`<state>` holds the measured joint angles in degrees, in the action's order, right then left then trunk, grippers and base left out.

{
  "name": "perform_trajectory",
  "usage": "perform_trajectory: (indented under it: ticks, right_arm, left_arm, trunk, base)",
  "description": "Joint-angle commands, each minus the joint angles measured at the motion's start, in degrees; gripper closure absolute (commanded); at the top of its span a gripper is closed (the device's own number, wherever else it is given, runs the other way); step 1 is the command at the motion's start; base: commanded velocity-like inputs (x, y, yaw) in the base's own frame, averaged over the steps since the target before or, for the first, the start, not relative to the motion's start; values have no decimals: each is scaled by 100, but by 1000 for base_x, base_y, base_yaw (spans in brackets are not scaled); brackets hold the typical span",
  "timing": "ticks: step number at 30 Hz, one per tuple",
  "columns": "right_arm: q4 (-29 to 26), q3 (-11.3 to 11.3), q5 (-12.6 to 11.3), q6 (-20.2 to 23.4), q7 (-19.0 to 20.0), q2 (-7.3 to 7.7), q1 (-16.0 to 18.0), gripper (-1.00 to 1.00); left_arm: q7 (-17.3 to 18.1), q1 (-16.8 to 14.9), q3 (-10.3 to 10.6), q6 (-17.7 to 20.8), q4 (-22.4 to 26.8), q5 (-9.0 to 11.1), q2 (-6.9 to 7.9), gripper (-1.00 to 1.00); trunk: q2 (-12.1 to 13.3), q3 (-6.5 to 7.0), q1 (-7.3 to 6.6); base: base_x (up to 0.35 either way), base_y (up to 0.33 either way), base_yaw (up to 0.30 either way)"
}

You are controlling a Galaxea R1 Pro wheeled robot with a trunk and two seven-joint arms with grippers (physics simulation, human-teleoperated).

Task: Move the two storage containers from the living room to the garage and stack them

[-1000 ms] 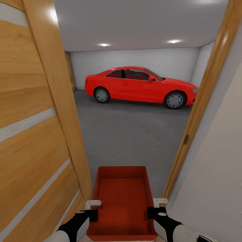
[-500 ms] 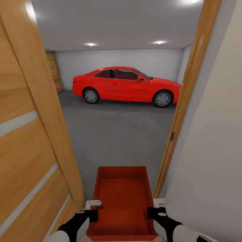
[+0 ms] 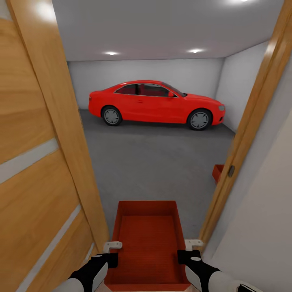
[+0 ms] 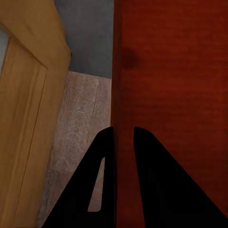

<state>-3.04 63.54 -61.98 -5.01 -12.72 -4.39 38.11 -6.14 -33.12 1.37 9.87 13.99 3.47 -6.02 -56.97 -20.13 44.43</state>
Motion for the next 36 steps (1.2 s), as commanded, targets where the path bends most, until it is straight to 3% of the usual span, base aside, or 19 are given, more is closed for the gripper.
perform_trajectory:
  ticks: [1,9,29,36]
  right_arm:
    - [128,115,-69,-17,-20,18,3,100]
    - [128,115,-69,-17,-32,22,5,100]
    - [128,115,-69,-17,-29,18,5,100]
    - [130,115,-69,-17,-29,20,6,100]
  left_arm:
    - [-7,-1,146,27,16,127,4,100]
    - [-6,-1,144,-19,16,127,4,100]
    - [-9,-1,145,-18,16,127,4,100]
    - [-6,-1,149,11,16,127,4,100]
  trunk:
    - [-4,-6,2]
    - [-4,-6,2]
    - [-4,-6,2]
    - [-4,-6,2]
  base:
    - [148,197,0]
    - [27,32,-38]
    - [0,1,-188]
    - [88,204,-20]
